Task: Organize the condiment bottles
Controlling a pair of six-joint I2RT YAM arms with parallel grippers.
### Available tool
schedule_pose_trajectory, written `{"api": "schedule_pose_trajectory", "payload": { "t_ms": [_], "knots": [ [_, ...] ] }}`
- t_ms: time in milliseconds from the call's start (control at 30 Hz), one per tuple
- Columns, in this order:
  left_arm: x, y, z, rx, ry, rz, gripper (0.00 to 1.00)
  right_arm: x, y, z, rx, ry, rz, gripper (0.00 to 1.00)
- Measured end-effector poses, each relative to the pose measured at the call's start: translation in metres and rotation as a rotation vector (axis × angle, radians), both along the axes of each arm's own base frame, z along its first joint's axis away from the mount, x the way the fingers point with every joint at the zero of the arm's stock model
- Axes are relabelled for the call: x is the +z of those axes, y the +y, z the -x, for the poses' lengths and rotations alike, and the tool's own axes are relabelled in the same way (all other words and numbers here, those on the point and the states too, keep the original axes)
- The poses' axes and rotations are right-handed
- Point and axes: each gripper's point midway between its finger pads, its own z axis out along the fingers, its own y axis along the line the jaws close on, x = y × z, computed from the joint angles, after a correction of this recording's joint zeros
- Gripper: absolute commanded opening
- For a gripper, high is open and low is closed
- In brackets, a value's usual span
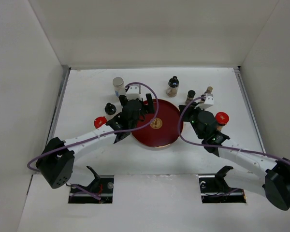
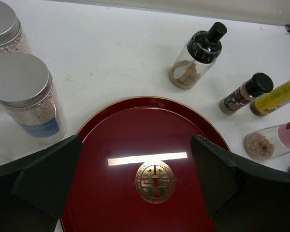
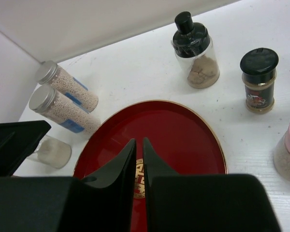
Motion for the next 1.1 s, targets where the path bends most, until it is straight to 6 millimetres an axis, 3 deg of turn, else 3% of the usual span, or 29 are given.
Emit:
{"api": "schedule_pose_trajectory", "payload": {
  "t_ms": [200, 333, 433, 600, 667, 733, 767, 833, 967, 1100],
  "knots": [
    [0.001, 0.000, 0.001, -0.006, -0.007, -0.011, 1.00, -0.008, 0.004, -0.001, 0.004, 0.031, 0.006, 0.05],
    [0.002, 0.003, 0.004, -0.011, -0.025, -0.017, 1.00, -0.011, 0.006, -0.001, 0.012, 0.048, 0.002, 0.07],
    [0.007, 0.015, 0.000, 0.016, -0.042, -0.032, 1.00, -0.013, 0.009, 0.000, 0.026, 0.055, -0.004, 0.16],
    [0.026, 0.052, -0.018, 0.119, -0.080, -0.028, 1.00, -0.013, 0.009, 0.000, 0.030, 0.057, -0.004, 0.51],
    [0.037, 0.063, -0.028, 0.155, -0.098, -0.016, 0.84, -0.014, 0.009, 0.000, 0.030, 0.060, -0.001, 0.59],
    [0.048, 0.075, -0.037, 0.187, -0.115, -0.001, 0.55, -0.017, 0.009, -0.001, 0.033, 0.067, 0.004, 0.68],
    [0.053, 0.079, -0.041, 0.201, -0.122, 0.006, 0.52, -0.018, 0.010, -0.001, 0.036, 0.069, 0.008, 0.70],
    [0.060, 0.087, -0.052, 0.228, -0.128, 0.005, 0.56, -0.020, 0.010, -0.001, 0.037, 0.072, 0.013, 0.73],
    [0.055, 0.086, -0.070, 0.245, -0.090, -0.023, 0.81, -0.020, 0.010, -0.001, 0.041, 0.070, 0.019, 0.82],
    [0.029, 0.085, -0.077, 0.244, -0.020, -0.072, 0.83, -0.019, 0.010, -0.001, 0.042, 0.067, 0.025, 0.88]
  ]
}}
